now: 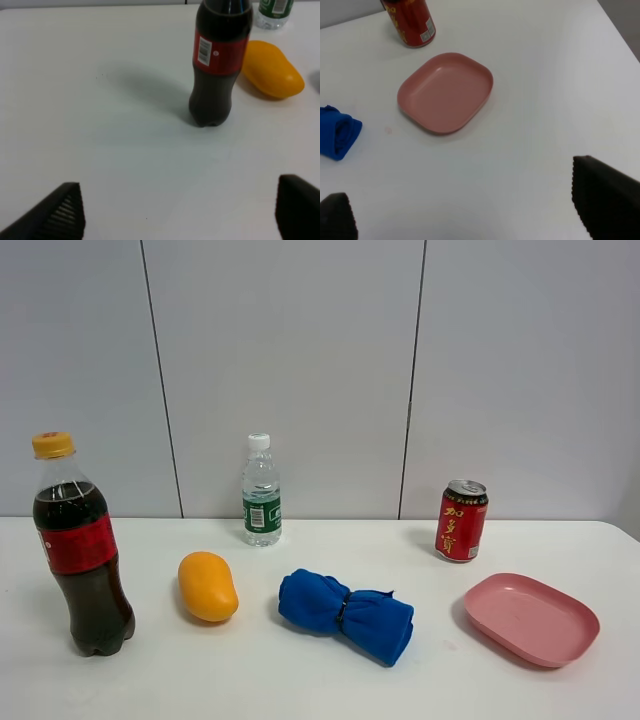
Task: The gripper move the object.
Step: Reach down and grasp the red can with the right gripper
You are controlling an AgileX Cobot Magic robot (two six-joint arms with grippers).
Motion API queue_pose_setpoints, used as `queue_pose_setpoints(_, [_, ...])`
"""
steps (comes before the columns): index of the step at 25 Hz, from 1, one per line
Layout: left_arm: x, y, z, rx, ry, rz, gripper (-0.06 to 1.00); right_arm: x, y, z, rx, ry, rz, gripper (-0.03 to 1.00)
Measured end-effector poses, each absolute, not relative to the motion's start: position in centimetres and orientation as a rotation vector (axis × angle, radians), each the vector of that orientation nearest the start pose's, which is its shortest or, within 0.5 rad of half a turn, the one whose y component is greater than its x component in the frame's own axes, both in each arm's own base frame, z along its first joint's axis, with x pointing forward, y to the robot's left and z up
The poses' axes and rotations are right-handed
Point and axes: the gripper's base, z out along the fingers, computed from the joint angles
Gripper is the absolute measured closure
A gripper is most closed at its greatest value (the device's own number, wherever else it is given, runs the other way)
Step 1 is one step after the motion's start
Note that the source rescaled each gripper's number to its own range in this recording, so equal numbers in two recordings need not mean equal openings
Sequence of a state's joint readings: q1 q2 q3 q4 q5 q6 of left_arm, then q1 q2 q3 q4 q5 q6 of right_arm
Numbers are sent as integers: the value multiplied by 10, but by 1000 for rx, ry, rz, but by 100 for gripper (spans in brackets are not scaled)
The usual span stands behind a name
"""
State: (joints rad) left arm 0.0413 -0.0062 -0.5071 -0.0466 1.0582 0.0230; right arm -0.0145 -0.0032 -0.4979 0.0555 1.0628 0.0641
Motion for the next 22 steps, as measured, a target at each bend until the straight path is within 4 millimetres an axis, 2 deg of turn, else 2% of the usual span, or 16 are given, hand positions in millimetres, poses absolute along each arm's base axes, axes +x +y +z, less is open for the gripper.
queue_pose_setpoints(22, [-6, -4, 279, -16, 2028, -15, -6, -5, 5, 277, 62, 2045, 109, 35])
